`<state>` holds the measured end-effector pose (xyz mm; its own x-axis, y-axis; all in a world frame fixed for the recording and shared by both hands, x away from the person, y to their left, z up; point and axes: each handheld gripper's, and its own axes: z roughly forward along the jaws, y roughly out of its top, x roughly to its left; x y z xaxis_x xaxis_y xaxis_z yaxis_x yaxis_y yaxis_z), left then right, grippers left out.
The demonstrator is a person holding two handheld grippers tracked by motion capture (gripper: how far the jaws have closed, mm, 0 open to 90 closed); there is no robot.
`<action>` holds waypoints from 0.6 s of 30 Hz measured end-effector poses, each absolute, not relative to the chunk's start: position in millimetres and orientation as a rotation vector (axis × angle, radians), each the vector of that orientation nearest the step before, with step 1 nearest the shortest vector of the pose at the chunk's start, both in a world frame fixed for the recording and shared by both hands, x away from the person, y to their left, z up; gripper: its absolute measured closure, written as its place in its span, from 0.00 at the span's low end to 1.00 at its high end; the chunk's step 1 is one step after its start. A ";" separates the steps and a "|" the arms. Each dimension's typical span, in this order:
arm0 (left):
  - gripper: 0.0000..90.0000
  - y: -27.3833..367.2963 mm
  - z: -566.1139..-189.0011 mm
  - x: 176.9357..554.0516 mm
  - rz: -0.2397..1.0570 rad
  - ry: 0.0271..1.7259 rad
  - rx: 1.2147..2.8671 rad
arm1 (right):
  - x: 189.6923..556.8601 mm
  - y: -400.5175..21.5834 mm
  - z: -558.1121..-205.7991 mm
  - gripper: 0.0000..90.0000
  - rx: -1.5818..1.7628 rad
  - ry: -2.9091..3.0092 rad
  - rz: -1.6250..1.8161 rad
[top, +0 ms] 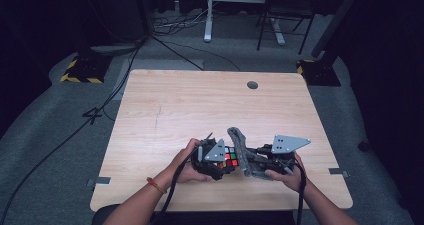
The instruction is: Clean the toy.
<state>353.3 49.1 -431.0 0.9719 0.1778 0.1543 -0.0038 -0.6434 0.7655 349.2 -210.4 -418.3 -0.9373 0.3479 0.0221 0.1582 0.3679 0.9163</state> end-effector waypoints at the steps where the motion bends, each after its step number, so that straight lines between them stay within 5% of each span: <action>1: 0.37 50.9 -429.5 353.0 0.267 0.114 2.241 | 350.5 -211.6 -418.7 0.86 0.473 2.446 1.613; 8: 0.37 64.1 -412.9 351.9 0.254 0.127 2.126 | 356.8 -211.6 -430.6 0.86 0.527 2.488 1.572; 18: 0.36 56.5 -422.6 352.8 0.303 0.137 2.206 | 353.6 -205.8 -433.7 0.86 0.488 2.501 1.593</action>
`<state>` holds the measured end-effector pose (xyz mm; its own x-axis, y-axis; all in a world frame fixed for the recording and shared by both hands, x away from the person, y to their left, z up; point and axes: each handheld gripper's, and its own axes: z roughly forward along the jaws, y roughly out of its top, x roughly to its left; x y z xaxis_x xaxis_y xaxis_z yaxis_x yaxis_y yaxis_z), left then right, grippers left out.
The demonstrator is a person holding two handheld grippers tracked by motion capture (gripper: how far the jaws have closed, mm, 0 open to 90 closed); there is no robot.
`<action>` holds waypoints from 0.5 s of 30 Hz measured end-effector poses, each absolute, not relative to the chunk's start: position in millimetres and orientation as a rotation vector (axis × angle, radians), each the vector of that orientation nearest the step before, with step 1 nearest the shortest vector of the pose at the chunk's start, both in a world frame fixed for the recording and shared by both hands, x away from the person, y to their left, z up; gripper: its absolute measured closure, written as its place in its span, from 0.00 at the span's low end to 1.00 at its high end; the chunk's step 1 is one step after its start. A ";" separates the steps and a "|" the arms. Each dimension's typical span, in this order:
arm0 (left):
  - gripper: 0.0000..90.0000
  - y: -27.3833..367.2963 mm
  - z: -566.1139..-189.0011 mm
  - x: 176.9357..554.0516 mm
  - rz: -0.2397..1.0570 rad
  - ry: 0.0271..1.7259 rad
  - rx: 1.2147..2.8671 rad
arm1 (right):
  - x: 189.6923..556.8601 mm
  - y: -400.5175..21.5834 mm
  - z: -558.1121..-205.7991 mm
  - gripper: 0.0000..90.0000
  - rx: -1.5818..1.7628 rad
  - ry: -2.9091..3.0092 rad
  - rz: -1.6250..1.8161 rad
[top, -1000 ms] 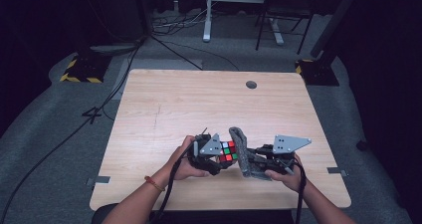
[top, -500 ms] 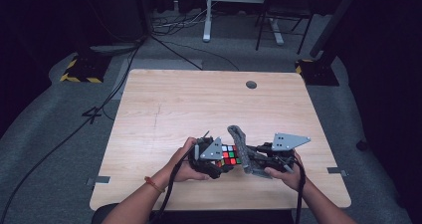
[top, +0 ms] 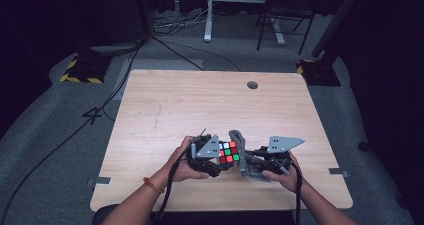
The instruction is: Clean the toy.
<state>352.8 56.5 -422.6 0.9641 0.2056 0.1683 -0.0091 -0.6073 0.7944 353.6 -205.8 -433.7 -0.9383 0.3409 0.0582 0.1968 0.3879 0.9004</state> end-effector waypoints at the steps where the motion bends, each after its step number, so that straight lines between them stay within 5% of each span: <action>1: 0.36 56.0 -423.2 353.3 0.305 0.134 2.214 | 353.3 -205.9 -433.2 0.86 0.485 2.499 1.595; 15: 0.37 48.3 -431.1 355.0 0.326 0.126 2.277 | 348.1 -202.0 -427.4 0.86 0.450 2.473 1.594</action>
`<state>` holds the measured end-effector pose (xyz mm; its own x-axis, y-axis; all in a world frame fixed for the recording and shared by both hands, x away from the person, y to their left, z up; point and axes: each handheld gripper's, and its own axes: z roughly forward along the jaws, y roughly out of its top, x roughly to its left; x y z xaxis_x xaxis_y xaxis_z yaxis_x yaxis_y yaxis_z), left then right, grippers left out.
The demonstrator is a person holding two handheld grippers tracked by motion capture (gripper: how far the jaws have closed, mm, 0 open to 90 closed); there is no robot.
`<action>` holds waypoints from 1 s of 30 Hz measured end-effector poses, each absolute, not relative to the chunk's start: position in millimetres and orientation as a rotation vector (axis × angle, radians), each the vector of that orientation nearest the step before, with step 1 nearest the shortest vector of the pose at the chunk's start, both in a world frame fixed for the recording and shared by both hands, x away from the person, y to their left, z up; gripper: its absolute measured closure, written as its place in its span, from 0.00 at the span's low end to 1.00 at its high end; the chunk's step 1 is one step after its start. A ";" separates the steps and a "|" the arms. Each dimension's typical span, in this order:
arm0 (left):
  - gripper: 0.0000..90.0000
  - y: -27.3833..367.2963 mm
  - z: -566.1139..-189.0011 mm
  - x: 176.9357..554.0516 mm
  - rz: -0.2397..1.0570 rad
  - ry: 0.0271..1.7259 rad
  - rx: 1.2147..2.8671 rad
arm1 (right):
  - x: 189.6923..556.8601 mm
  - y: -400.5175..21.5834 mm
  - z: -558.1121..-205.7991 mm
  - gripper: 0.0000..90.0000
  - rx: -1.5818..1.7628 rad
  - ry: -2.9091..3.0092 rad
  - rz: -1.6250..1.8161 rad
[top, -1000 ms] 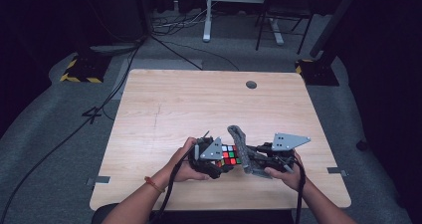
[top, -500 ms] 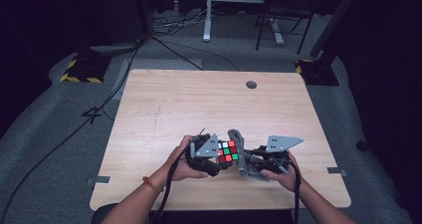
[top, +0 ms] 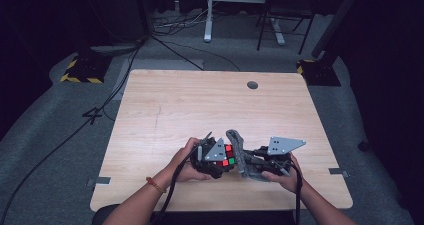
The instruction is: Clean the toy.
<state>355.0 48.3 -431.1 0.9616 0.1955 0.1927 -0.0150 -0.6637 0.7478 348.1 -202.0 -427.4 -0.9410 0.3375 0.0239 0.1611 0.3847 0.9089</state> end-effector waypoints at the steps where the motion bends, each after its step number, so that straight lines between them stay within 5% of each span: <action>1: 0.37 50.1 -428.9 354.7 0.334 0.129 2.259 | 348.9 -202.4 -426.7 0.86 0.450 2.474 1.584; 10: 0.37 65.7 -414.8 353.8 0.296 0.138 2.105 | 362.3 -207.8 -442.0 0.86 0.555 2.548 1.569; 22: 0.36 52.3 -429.7 353.1 0.332 0.106 2.235 | 351.8 -209.7 -429.6 0.86 0.449 2.486 1.710; 30: 0.37 58.8 -420.1 354.9 0.308 0.134 2.157 | 352.5 -206.0 -433.1 0.86 0.493 2.496 1.587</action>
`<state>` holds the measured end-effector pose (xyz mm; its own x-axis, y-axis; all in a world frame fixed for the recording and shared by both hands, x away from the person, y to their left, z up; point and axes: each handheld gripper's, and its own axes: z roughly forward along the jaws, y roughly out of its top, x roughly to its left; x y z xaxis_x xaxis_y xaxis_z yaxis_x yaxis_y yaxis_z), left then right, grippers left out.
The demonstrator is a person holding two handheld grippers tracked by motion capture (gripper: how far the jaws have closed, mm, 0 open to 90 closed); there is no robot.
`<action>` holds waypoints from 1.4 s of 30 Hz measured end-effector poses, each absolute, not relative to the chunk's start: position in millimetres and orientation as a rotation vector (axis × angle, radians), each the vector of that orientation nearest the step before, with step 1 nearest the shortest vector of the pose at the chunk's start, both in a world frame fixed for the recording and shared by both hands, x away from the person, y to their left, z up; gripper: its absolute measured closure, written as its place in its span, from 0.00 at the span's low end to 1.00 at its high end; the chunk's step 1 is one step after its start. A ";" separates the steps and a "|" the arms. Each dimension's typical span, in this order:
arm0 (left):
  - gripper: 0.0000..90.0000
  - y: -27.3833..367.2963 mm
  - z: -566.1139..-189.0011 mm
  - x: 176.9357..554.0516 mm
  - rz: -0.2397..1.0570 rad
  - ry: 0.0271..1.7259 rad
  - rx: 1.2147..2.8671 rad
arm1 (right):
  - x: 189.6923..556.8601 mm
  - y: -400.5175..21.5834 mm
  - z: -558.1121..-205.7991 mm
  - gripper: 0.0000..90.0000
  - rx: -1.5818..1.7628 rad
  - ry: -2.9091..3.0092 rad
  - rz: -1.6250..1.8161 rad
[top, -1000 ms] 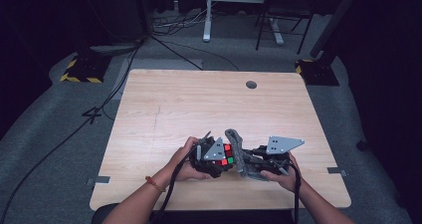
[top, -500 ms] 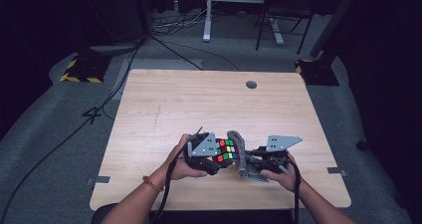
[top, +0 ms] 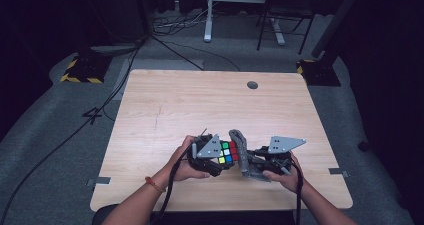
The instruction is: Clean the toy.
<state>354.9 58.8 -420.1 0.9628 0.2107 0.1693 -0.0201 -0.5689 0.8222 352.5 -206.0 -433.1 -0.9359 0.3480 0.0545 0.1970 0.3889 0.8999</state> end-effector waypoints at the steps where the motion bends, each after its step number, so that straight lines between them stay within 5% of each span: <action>1: 0.37 60.5 -418.6 355.3 0.304 0.151 2.139 | 353.9 -205.3 -436.8 0.86 0.510 2.519 1.574; 16: 0.37 47.7 -427.5 350.6 0.275 0.103 2.210 | 351.5 -209.8 -429.7 0.86 0.510 2.456 1.606; 22: 0.37 57.4 -418.3 355.9 0.259 0.161 2.120 | 356.6 -204.7 -441.1 0.86 0.520 2.575 1.515; 42: 0.37 76.3 -423.7 363.3 0.303 0.253 2.189 | 365.8 -229.1 -420.1 0.86 0.552 2.473 1.446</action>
